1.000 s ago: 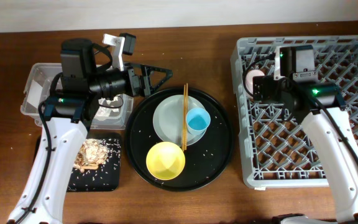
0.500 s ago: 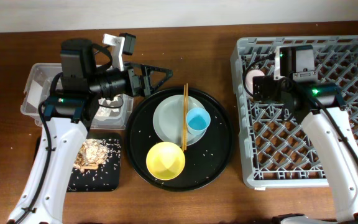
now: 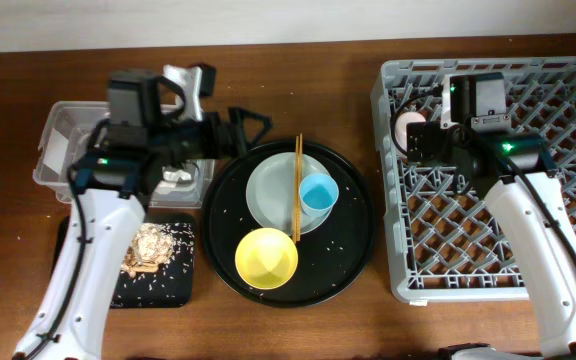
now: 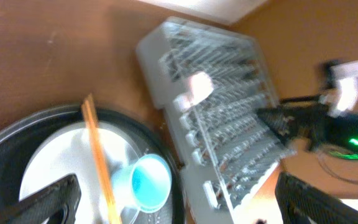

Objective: Sort waste into correct bins and load items into the dishwasher rack
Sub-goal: 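Reach the left gripper to the blue cup and grasp it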

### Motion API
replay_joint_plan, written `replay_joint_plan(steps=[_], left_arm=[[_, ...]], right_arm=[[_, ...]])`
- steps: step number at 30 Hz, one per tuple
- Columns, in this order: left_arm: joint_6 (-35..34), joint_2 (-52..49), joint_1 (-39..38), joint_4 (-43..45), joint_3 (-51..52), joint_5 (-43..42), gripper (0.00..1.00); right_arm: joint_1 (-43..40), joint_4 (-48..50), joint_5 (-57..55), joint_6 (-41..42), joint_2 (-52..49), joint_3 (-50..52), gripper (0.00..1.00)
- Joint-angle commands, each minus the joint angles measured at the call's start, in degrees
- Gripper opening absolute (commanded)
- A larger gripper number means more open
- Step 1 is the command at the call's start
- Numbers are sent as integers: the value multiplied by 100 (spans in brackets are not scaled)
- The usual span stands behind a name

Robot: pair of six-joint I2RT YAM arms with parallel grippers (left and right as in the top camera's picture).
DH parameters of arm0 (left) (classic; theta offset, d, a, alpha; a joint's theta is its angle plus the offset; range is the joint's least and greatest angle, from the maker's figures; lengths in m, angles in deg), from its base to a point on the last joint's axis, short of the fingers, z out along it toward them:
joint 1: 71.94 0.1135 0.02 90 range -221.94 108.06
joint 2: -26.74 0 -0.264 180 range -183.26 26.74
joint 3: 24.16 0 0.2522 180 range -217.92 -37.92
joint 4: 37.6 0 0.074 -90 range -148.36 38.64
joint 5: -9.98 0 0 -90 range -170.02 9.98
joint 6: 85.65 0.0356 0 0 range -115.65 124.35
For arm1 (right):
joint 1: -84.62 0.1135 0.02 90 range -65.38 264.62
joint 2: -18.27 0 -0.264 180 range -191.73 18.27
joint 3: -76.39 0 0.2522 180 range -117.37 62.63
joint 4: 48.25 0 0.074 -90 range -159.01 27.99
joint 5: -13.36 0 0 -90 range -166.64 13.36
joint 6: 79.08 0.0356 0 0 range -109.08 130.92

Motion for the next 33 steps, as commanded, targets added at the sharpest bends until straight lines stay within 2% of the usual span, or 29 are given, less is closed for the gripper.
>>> replay_joint_plan(steps=[1, 5, 7, 8, 9, 11, 14, 16, 17, 20, 22, 24, 33], left_arm=[[-612, 17, -927, -393, -4, 1843, 99], [-612, 15, -1700, -337, -4, 2706, 99], [-614, 17, -1895, -118, -4, 2787, 99], [-612, 13, -2011, -109, -4, 2793, 89], [-612, 13, -2111, -114, -4, 2859, 71], [-625, -57, -2317, -153, -2, 3126, 62], [-855, -341, -2680, -179, 7, 3687, 61], [-866, -616, -2911, -168, 7, 3921, 84], [-866, -699, -2973, -173, 7, 3919, 84], [-848, -828, -3062, -208, 7, 4028, 71], [-850, -905, -3060, -181, 7, 4446, 65], [-852, -1008, -3060, -197, 7, 4793, 55], [-1167, -1869, -3067, -243, 7, 4365, 43]], right_arm=[[-22, 7, -72, 13, -44, -92, 98], [-22, 7, -72, 13, -44, -92, 98], [-22, 7, -72, 13, -44, -92, 98], [-22, 7, -72, 13, -44, -92, 98], [-22, 7, -72, 13, -44, -92, 98], [-22, 7, -72, 13, -44, -92, 98], [-22, 7, -72, 13, -44, -92, 98], [-22, 7, -72, 13, -42, -92, 98], [-22, 7, -72, 13, -44, -92, 98], [-22, 7, -72, 13, -44, -92, 98], [-22, 7, -72, 13, -44, -92, 98], [-22, 7, -72, 13, -44, -92, 98], [-22, 7, -72, 13, -44, -90, 98]])
